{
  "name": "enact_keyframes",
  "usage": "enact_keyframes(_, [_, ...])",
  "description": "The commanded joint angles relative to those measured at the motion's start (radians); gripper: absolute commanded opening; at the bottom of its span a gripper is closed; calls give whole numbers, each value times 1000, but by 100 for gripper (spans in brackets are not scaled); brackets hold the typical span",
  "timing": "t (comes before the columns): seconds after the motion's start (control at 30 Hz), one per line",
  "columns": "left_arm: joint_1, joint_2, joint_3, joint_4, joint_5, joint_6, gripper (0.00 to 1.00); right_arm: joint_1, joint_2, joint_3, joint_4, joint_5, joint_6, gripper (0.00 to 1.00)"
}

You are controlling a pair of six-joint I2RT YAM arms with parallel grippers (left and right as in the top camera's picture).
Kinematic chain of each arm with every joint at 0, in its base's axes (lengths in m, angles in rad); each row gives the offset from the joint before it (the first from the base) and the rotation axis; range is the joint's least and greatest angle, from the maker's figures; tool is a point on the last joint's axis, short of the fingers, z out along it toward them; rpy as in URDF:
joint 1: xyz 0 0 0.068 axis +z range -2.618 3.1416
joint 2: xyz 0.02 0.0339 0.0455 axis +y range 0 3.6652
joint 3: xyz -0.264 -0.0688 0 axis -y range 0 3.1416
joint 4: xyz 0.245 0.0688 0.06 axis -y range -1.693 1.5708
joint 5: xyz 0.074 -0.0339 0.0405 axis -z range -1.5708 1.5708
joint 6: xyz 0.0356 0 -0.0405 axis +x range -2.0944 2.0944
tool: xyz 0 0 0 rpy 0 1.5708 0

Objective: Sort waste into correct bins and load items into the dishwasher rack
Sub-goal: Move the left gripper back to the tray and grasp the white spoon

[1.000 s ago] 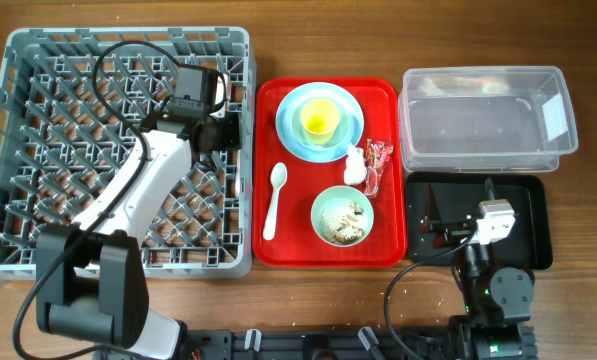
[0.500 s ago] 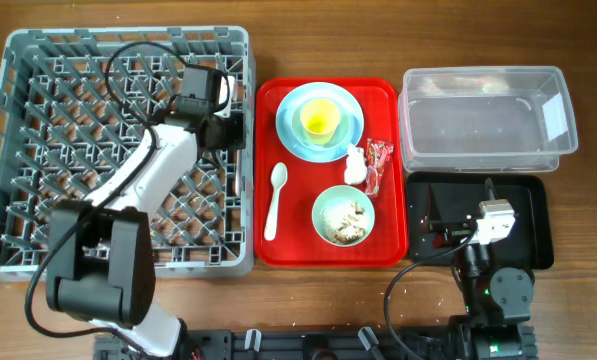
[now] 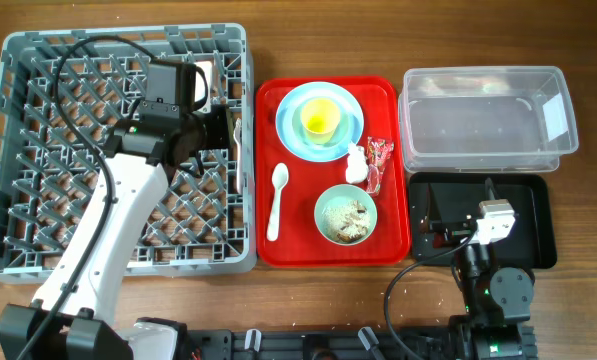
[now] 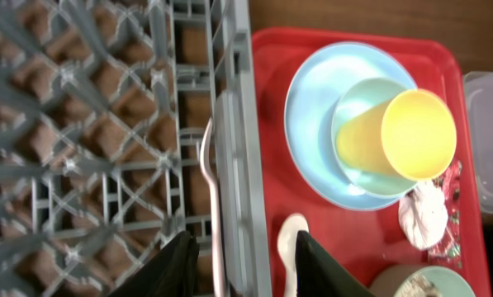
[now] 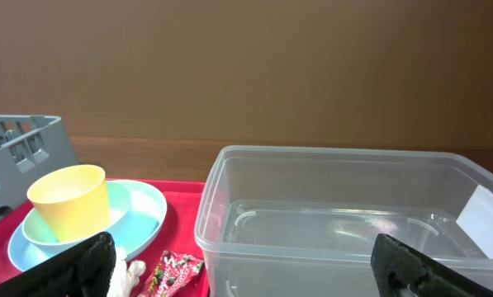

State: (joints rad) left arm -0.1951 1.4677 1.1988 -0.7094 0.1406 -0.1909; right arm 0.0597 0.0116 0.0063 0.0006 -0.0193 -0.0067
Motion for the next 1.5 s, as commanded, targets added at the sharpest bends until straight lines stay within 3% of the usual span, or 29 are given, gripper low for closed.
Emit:
enact_keyframes(0.0, [-17,57,-18,-10,16,-54,38,-7,-7,-1,5,-8,-17,100])
enact_keyframes(0.2, [-109,196,-20,44,3,-56,38,-7,-7,-1,5,-8,-17,100])
enact_keyframes(0.27, [-109,204,-20,16,-50,-57,36,-7,-7,-1,5,-8,-17,100])
enact_keyframes(0.33, [-113,204,-20,6,-48,-64,27,-7,-7,-1,5,-8,-17,100])
enact_keyframes(0.67, [-129,204,-21,-64,-49,-64,25,-7,-7,-1,5,-8,-17,100])
enact_keyframes(0.8, [-129,204,-21,-79,-49,-64,12,-7,-7,-1,5,-8,-17,100])
enact_keyframes(1.47, [-128,204,-21,-123,-68,-64,13,-7,-7,-1,5,-8,-17,100])
